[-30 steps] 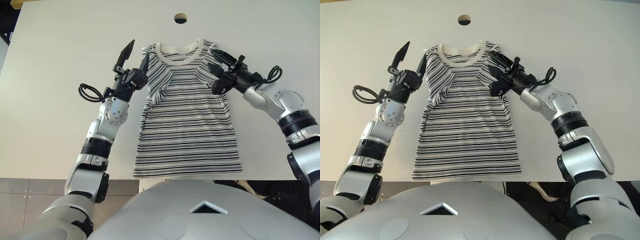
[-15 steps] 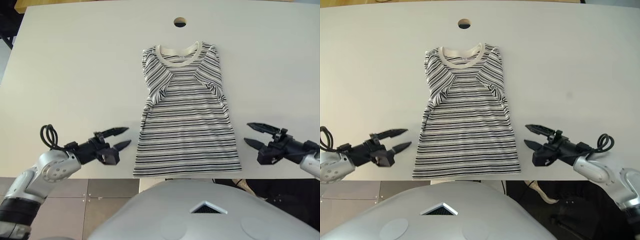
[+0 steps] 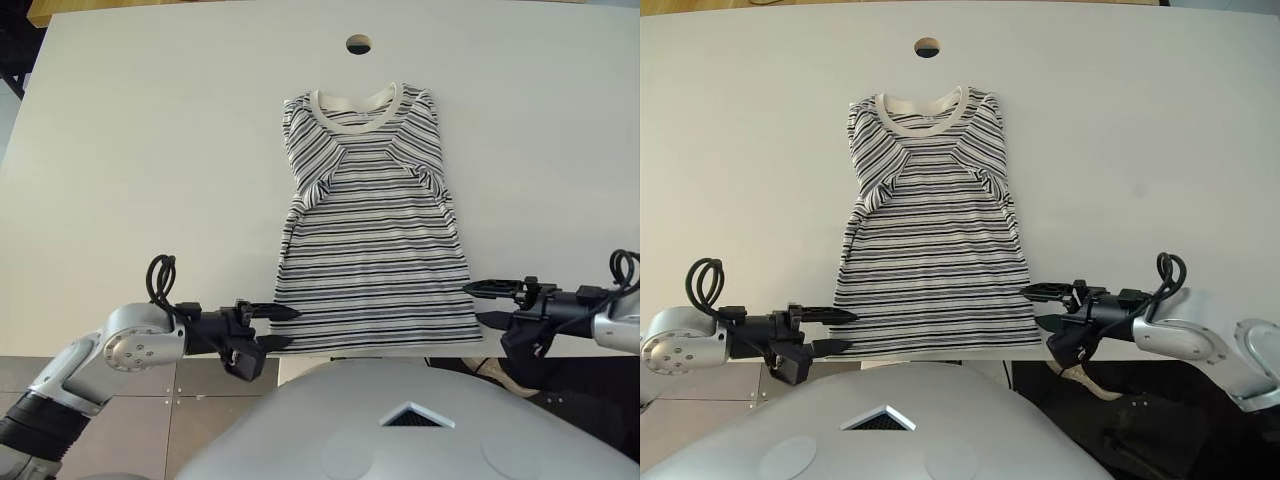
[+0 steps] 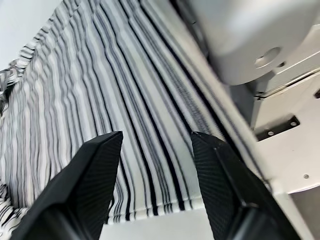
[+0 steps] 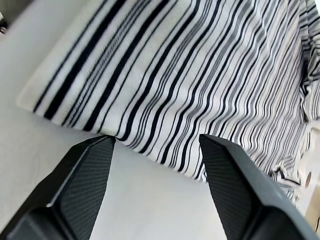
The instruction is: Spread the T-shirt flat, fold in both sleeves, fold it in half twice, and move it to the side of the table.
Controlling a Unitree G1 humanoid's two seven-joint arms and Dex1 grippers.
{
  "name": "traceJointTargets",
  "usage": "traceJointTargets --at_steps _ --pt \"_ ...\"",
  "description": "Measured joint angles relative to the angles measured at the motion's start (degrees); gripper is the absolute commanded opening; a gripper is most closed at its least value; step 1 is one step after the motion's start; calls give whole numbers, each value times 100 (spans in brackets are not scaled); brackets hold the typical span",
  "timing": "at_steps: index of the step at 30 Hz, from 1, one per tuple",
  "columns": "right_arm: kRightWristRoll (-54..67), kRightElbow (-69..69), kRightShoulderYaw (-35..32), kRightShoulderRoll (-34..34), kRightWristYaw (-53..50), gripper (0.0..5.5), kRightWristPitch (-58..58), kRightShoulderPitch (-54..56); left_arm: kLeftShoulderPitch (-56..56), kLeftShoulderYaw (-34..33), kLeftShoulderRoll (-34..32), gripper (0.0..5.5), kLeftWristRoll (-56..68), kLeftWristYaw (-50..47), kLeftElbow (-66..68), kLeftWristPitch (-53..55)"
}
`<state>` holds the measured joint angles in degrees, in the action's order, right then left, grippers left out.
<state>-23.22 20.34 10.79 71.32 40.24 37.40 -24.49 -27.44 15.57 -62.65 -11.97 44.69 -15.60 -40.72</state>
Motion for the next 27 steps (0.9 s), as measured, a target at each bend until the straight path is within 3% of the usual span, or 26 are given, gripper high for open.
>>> traceJointTargets --at_steps 10,13,15,18,27 --pt "221 50 159 -180 433 312 -79 286 282 -745 387 257 464 -415 -285 41" --pt "266 113 149 -187 492 312 -158 256 172 -1480 139 257 222 -433 -87 72" --pt "272 186 145 -189 539 312 -215 225 6 -1623 -78 257 -97 -356 261 45" --pt "273 265 151 -237 618 312 -286 221 -224 -1446 -164 257 -340 -163 752 -80" --pt "270 267 172 -375 704 312 -265 271 -222 -703 -23 257 -67 -60 564 -367"
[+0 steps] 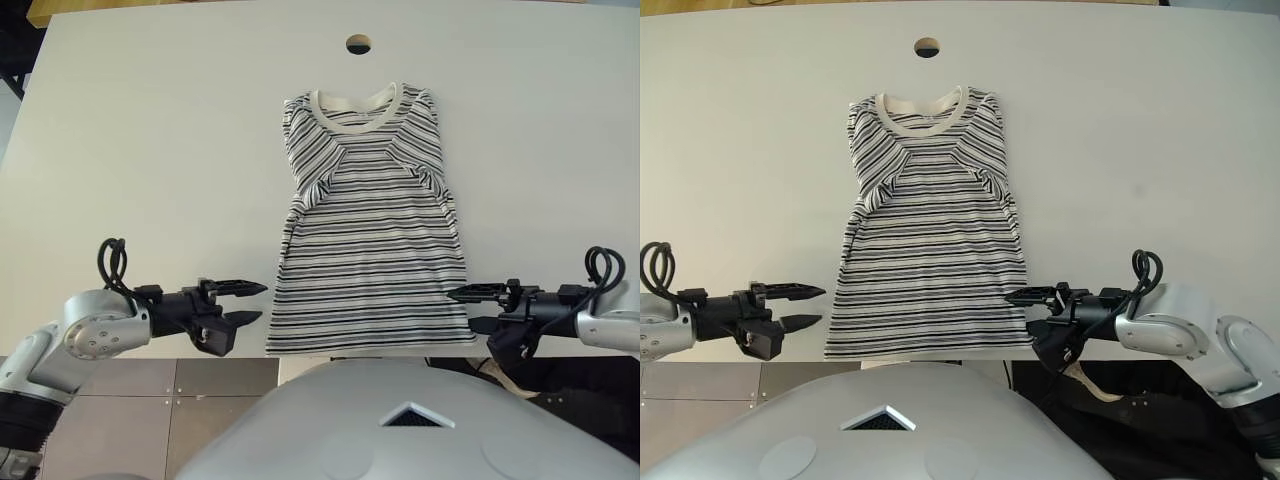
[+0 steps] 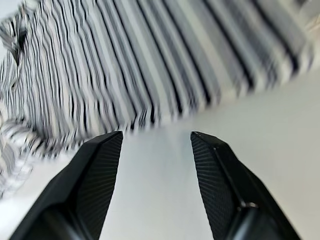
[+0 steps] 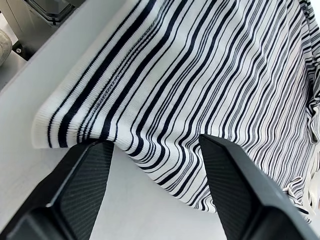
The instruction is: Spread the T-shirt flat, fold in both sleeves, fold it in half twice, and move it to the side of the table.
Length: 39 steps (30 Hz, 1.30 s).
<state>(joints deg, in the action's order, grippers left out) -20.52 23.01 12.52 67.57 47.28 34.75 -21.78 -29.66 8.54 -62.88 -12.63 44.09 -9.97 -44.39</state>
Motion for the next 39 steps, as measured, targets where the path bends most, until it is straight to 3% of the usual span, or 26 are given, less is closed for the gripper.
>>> traceJointTargets --at_steps 10,13,26,34,39 --pt "34 11 -17 16 197 312 16 65 -92 477 14 257 126 186 -326 42" --pt "101 63 -15 79 335 265 55 -23 130 589 67 227 124 222 -261 21" --pt "390 182 56 107 740 11 130 -108 296 932 143 10 120 271 -167 -30" --pt "393 -78 136 -144 583 11 147 -39 314 899 291 10 794 225 -140 -2" --pt "1099 -346 116 -467 296 11 126 -90 572 832 708 10 1594 201 251 127"
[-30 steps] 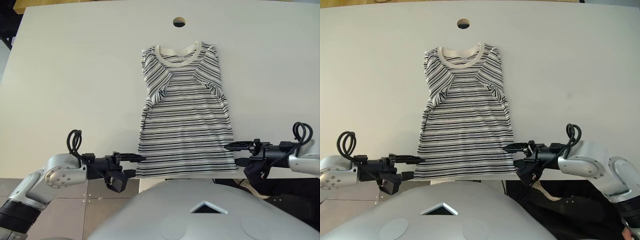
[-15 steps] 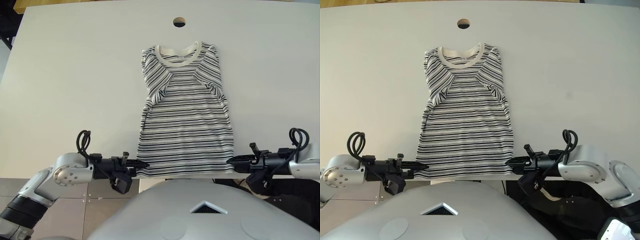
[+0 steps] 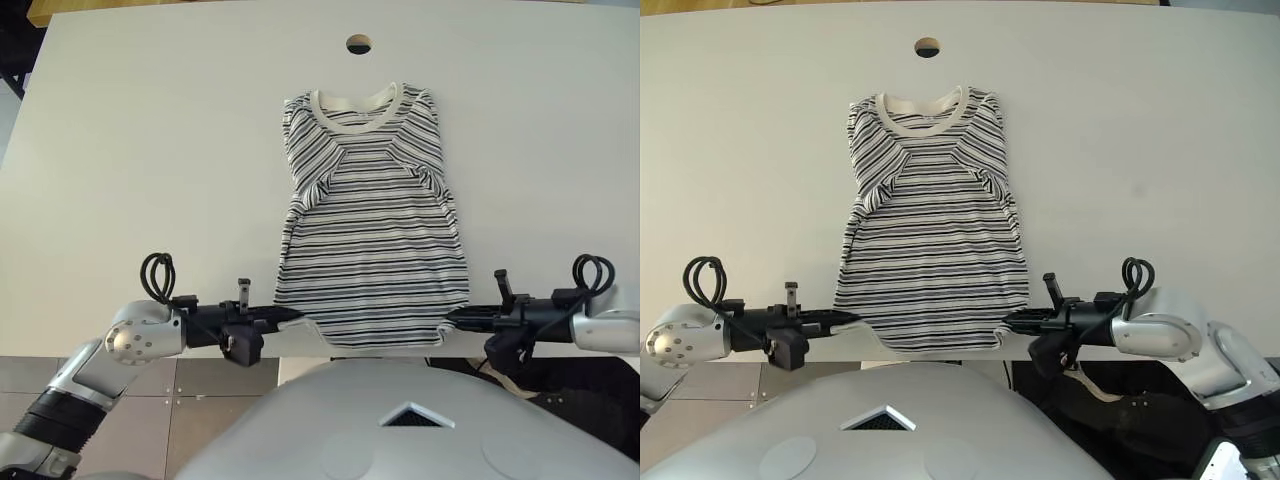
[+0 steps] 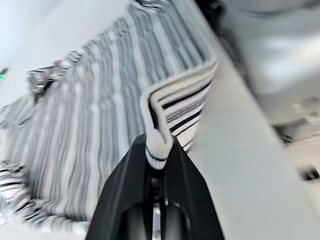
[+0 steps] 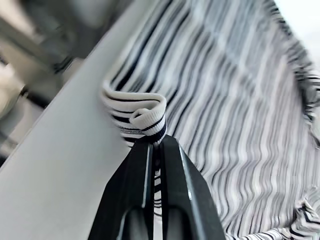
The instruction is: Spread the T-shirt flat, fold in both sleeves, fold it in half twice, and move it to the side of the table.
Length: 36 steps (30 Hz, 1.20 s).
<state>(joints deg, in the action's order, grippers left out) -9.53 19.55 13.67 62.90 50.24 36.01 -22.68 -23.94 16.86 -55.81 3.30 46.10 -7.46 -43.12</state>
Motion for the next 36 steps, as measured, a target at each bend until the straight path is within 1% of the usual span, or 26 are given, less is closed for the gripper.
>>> traceJointTargets --at_steps 1,4,6,8,11,15,16,20,23,30,31,36 --pt "202 -108 -15 -71 -31 11 8 2 111 -14 139 10 181 -6 80 33" --pt "807 -654 -117 -544 -277 11 79 92 638 -87 833 10 506 -187 450 180" --pt "1220 -916 -229 -860 -441 11 127 192 944 -159 1263 10 490 -409 734 256" --pt "1583 -1342 -372 -1357 -669 11 133 563 1422 -301 1793 10 286 -859 1147 455" --pt "1621 -2171 -563 -2123 -1195 11 -27 1494 2240 -464 2301 10 -332 -1530 1965 616" --pt "1237 -3428 -641 -2778 -1758 11 -81 2699 3087 -535 2743 10 -1140 -2319 3002 666" --pt "1015 -3853 -667 -2968 -2033 11 -119 3065 3335 -534 2849 10 -1334 -2519 3357 666" --pt "265 -5072 -666 -3415 -2912 11 -30 4159 4173 -537 3068 10 -1696 -2997 4427 595" --pt "-292 -6070 -511 -3764 -3504 11 -5 4937 4842 -529 3156 10 -1953 -3318 5275 548" --pt "-1136 -7668 -83 -4051 -4369 11 45 5733 5718 -274 3294 10 -2495 -3819 6925 511" --pt "-1219 -7797 -35 -4063 -4436 34 15 5799 5781 -229 3295 33 -2553 -3862 7065 523" --pt "-1469 -8346 131 -4239 -4749 115 -224 6117 6065 -121 3411 102 -2670 -3875 7655 680"
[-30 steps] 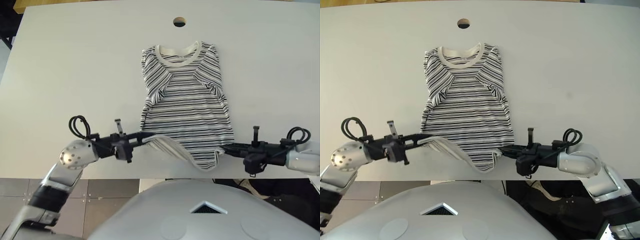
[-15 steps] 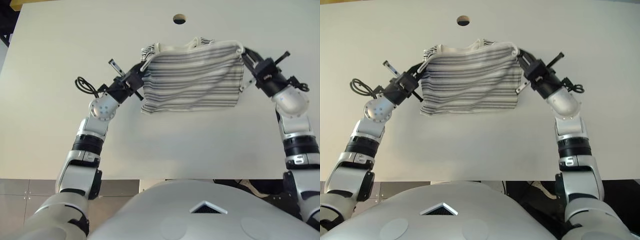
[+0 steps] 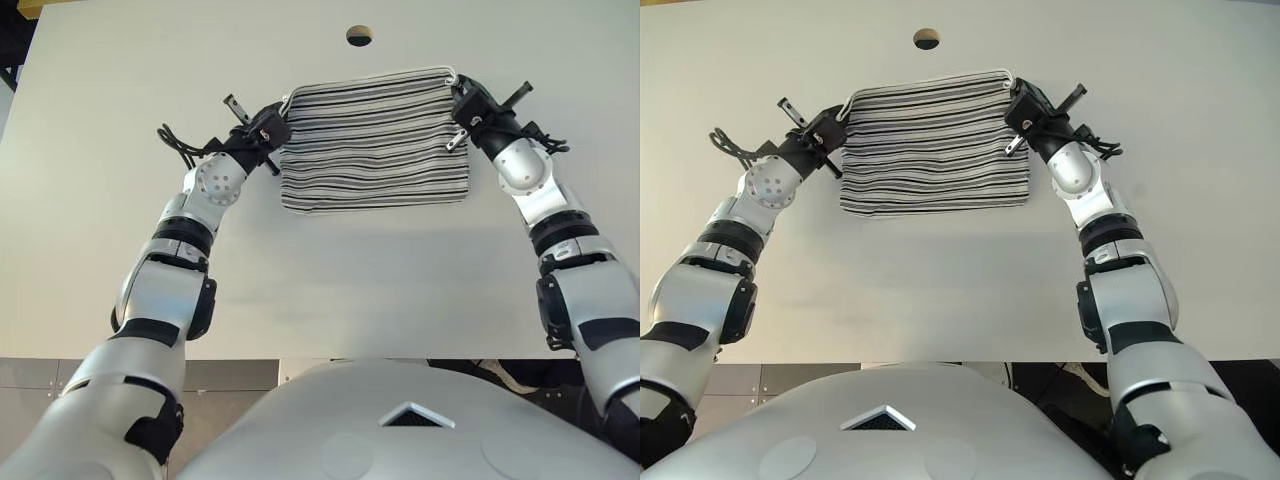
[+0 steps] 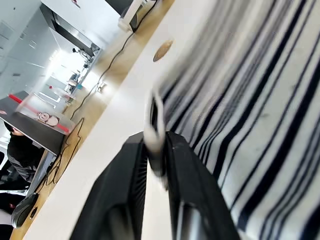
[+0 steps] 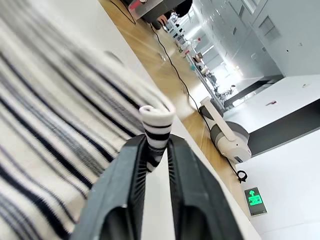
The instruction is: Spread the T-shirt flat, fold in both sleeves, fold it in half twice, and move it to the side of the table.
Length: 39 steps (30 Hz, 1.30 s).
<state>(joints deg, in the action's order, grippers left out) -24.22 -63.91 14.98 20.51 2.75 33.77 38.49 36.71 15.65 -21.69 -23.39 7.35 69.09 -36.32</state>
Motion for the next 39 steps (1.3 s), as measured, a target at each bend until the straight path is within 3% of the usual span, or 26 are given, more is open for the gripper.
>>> traceJointTargets --at_steps 4,8,11,17,20,22,27,30,39 --pt "-92 -390 86 -170 -147 198 -208 259 182 -20 100 177 3 -170 213 230" --pt "-164 -696 146 -283 -417 201 -537 507 381 -31 151 233 -48 -603 388 641" --pt "-137 -529 81 -195 -533 201 -376 523 463 252 -41 277 -555 -1585 435 1051" --pt "-33 2645 -81 1035 63 201 314 -1556 -61 161 -821 373 -617 -2453 198 935" --pt "-386 4214 42 1787 769 201 187 -2804 -809 -257 -803 376 -158 -2758 -625 459" --pt "-661 4311 270 1998 1101 201 -19 -3192 -1242 -577 -697 376 171 -2907 -1300 305" --pt "-993 3152 677 1601 781 201 -38 -2300 -1758 -945 -390 376 434 -2999 -2558 392" --pt "-1276 3082 812 1773 670 201 -32 -2116 -1948 -1109 -358 376 465 -2994 -3038 527" --pt "-1633 6259 684 3762 2164 201 166 -3522 -2476 -1197 -261 376 447 -2846 -3783 755"
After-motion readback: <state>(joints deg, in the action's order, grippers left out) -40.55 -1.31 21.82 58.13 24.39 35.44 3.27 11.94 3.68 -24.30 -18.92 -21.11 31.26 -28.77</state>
